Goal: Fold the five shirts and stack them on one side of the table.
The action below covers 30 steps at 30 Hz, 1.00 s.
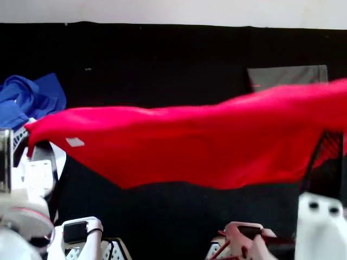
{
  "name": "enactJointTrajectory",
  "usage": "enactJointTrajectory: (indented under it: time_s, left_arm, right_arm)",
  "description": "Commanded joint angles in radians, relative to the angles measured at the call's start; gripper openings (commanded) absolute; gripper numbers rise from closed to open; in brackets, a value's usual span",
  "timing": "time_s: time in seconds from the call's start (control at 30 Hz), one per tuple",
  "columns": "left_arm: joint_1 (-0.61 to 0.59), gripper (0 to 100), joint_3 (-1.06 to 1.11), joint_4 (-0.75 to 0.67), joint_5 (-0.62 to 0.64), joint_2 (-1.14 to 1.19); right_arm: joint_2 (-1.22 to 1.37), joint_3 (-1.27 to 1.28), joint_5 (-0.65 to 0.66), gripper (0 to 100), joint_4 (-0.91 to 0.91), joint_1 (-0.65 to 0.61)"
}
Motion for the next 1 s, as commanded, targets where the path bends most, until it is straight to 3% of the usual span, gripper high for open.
enactJointTrajectory:
  time_s: [0.0, 0.33, 0.57, 0.73, 0.97]
  left_arm:
    - [-0.008, 1, 0.002, -0.002, -0.002, -0.044]
    - [-0.008, 1, 0.012, -0.003, -0.003, -0.102]
    - [-0.008, 1, 0.119, -0.110, -0.003, 0.008]
    - [-0.001, 1, 0.297, -0.247, -0.003, 0.206]
    - [0.002, 1, 0.360, -0.548, -0.005, 0.657]
  right_arm:
    - [-0.079, 0.117, -0.008, 0.6, 0.010, -0.010]
    - [-0.211, 0.423, -0.009, 0.6, -0.004, -0.114]
    - [-0.208, 0.773, -0.009, 0.6, -0.180, -0.140]
    - [-0.208, 1.276, -0.009, 0.6, -0.479, -0.137]
    - [-0.163, 2.029, -0.002, 0.6, -1.251, -0.136]
